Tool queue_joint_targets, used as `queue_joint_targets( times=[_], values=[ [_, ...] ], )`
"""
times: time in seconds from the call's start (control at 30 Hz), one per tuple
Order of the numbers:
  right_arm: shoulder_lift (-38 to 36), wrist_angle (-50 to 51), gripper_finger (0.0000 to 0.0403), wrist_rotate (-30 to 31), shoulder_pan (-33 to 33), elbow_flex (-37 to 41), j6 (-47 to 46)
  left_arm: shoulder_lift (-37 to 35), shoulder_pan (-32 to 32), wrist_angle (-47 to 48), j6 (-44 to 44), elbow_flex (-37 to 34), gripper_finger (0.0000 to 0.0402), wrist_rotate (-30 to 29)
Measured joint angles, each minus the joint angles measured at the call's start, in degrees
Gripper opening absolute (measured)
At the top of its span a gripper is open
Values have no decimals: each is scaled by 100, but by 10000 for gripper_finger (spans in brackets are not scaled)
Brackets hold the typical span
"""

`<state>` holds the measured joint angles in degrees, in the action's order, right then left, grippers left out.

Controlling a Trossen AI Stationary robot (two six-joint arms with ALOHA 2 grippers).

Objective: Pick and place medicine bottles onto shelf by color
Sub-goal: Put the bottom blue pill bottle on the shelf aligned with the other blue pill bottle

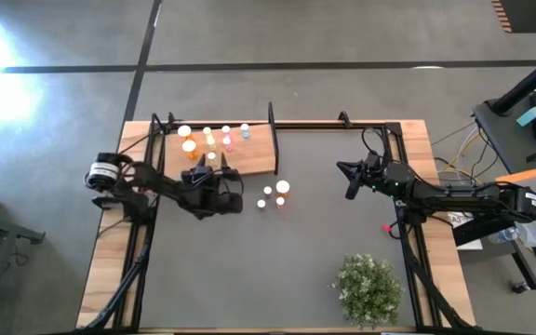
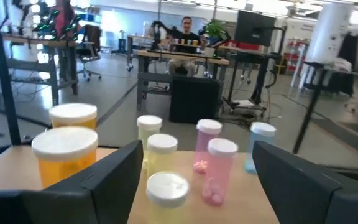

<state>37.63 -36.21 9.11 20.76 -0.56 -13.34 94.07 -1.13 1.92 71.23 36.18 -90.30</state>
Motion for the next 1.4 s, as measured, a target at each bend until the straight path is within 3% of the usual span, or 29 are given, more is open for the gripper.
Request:
queue_joint_targets(
  times=[0.17,0.4,0.57,0.73,1.4],
  values=[
    [0,0,9,-1,0,-2,0,-386,-453,4,-658,0,288,362],
    [0,-2,9,1,0,-2,-1,-860,-1113,-56,-1072,0,288,1558],
    [2,0,9,0,1,-1,0,-918,-1140,-98,-1063,183,288,2744],
    [2,0,9,-1,0,-2,-1,-897,-1095,-93,-1133,418,288,3398],
    [1,-2,9,-1,0,-1,1,-136,-1095,3,-1369,1075,288,4700]
  ],
)
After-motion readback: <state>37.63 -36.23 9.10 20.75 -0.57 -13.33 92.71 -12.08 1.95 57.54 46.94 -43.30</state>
